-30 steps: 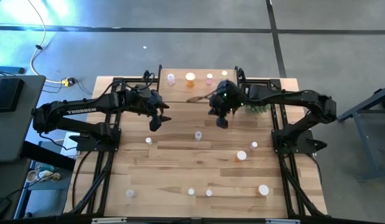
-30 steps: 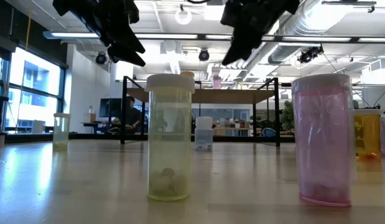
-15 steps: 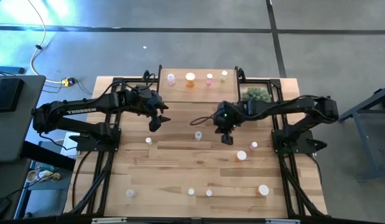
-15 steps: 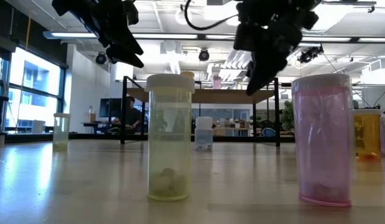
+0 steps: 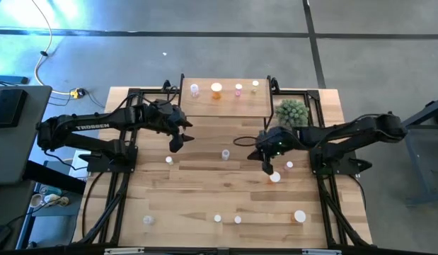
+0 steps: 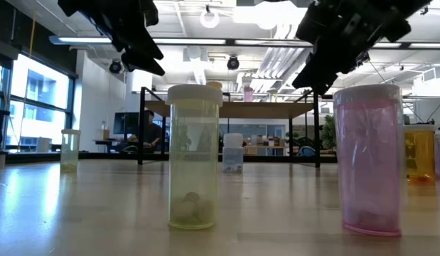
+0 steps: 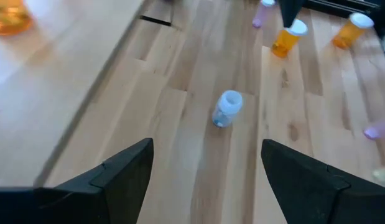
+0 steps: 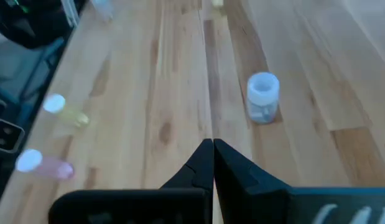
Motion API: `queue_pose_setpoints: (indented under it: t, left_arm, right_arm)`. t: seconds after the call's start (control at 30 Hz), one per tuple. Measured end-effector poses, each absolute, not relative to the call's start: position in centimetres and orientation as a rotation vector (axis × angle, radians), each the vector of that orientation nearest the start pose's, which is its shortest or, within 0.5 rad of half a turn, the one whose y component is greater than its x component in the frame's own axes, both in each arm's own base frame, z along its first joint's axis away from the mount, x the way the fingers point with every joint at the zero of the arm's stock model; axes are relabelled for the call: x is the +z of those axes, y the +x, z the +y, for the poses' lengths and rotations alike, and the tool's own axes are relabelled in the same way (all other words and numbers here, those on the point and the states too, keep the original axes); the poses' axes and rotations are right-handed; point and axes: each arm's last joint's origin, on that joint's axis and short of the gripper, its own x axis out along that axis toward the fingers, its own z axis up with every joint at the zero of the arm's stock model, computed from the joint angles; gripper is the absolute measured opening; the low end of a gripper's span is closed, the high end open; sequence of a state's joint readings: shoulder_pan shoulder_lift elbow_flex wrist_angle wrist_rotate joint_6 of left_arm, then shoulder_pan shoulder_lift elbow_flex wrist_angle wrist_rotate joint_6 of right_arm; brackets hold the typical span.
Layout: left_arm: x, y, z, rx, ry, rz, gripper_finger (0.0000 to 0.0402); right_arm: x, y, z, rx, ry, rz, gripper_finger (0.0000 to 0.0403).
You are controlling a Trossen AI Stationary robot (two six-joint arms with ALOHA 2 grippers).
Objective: Pick and place medicine bottles onto shelf by color
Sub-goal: Put the top transparent pill bottle aligned with the other transparent pill bottle on the shelf
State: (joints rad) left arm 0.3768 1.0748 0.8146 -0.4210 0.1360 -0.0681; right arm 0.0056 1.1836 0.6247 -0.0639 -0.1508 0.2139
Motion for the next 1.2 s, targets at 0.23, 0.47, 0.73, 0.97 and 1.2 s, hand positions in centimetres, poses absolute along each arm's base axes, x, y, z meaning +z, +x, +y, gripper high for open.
queue_pose_setpoints:
  t: [0.23,0.47,0.73,0.97,1.2]
  left_arm:
    - [27.3,21.5,6.1,0.178,-0.219,0.624,0.0289]
    - [25.5,22.4,4.2,0.102,-0.227,0.547,0.0289]
    - [23.4,22.5,2.9,0.056,-0.253,0.477,0.0289]
    - [22.6,22.4,2.2,0.123,-0.189,0.482,0.0289]
    - [22.1,22.2,2.2,0.175,-0.174,0.484,0.0289]
  right_arm:
    - [20.4,23.1,1.2,0.11,0.292,0.513,0.0]
    - [20.0,23.6,1.2,0.103,0.289,0.462,0.0039]
    - [19.4,24.1,0.8,-0.029,0.214,0.457,0.0149]
    - [17.2,25.8,0.8,-0.046,0.199,0.467,0.0173]
    - [13.9,27.7,0.8,-0.067,0.176,0.472,0.0172]
